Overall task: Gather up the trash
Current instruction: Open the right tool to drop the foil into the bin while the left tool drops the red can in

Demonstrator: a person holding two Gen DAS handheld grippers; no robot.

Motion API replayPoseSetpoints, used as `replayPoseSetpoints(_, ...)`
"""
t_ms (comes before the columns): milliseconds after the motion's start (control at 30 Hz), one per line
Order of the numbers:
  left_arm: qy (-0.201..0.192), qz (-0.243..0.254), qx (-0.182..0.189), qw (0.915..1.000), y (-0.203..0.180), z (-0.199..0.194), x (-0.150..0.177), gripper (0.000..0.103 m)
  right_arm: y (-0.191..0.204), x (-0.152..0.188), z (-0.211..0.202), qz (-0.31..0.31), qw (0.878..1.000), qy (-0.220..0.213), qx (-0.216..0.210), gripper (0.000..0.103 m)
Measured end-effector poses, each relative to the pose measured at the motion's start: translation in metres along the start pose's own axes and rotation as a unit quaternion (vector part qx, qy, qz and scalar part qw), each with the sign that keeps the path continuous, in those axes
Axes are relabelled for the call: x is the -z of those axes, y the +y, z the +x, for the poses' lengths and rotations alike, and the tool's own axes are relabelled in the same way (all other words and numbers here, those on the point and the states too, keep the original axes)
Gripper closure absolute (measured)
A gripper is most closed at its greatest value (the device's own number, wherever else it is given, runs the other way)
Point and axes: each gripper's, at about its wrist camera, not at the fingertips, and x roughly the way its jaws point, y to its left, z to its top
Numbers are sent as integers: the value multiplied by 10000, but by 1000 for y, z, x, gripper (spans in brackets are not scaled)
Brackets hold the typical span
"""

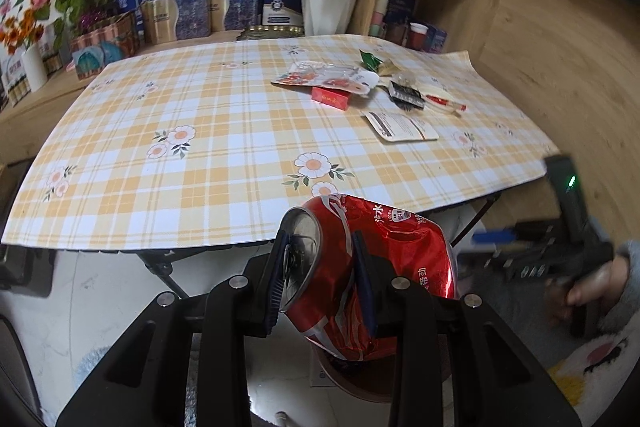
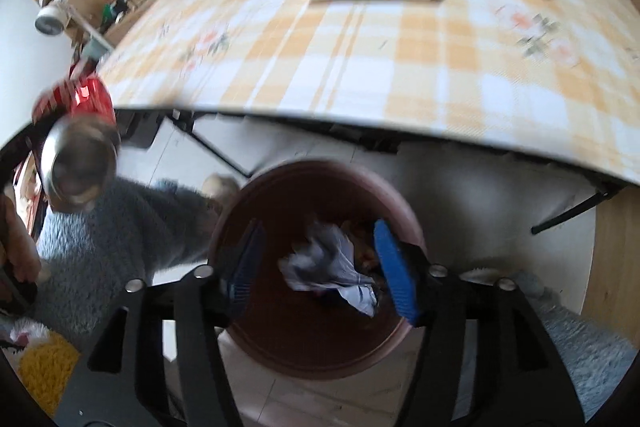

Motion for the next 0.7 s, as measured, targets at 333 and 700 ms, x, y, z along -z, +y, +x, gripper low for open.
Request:
replayPoseSetpoints(333,-3,743,-19,9972,-32,20,14,72,-21,2,-60,-209,9748,-1935,1091,9)
replayPoseSetpoints(700,171,1874,59,9821,-80,61,32,72,-46,8,-59,285,9698,-2035,1316,6)
